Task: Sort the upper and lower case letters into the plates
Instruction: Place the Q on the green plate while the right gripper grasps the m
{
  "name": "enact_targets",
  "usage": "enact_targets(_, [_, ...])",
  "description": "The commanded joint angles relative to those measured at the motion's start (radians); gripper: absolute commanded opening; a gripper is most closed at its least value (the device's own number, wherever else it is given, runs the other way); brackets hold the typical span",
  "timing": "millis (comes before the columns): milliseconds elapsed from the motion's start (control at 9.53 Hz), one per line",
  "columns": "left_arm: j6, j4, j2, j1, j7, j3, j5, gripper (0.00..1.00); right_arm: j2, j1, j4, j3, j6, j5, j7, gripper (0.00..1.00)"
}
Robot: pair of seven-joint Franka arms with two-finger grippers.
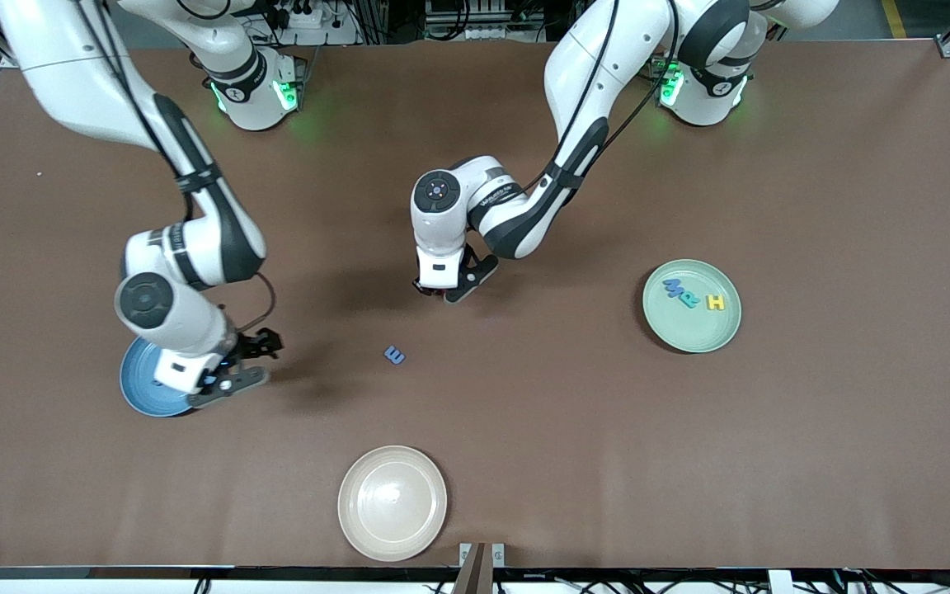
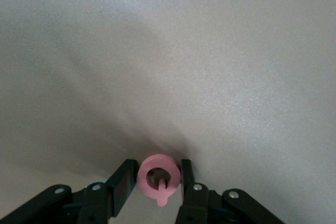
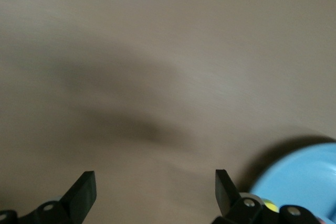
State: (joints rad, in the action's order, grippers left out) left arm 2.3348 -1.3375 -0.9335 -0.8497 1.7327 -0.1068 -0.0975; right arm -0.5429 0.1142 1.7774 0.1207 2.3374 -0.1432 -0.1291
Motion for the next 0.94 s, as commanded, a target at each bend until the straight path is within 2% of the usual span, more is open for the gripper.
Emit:
enact_targets(0, [0.005, 0.018, -0.021, -0.012, 0.015, 0.010, 0.028, 0.24, -0.037, 0.071, -0.087, -0.001, -0.016, 0.025, -0.003, 1.00])
enact_targets(105, [0.005, 0.018, -0.019, -0.012, 0.013, 0.010, 0.028, 0.11, -0.067, 0.102, -0.136, -0.001, -0.018, 0.027, -0.003, 1.00])
enact_targets(210, [0.003, 0.017, -0.010, 0.001, 0.004, 0.007, 0.042, 0.08, -0.101, 0.120, -0.168, -0.001, -0.018, 0.031, -0.003, 1.00])
enact_targets(525, [-0.050, 0.014, 0.016, 0.055, -0.046, 0.001, 0.062, 0.06, -0.146, 0.186, -0.223, -0.001, -0.018, 0.031, 0.000, 1.00])
enact_targets(840, [-0.251, 0.003, 0.105, 0.156, -0.340, 0.002, 0.142, 0.06, -0.158, 0.220, -0.222, -0.003, -0.016, 0.031, 0.035, 1.00])
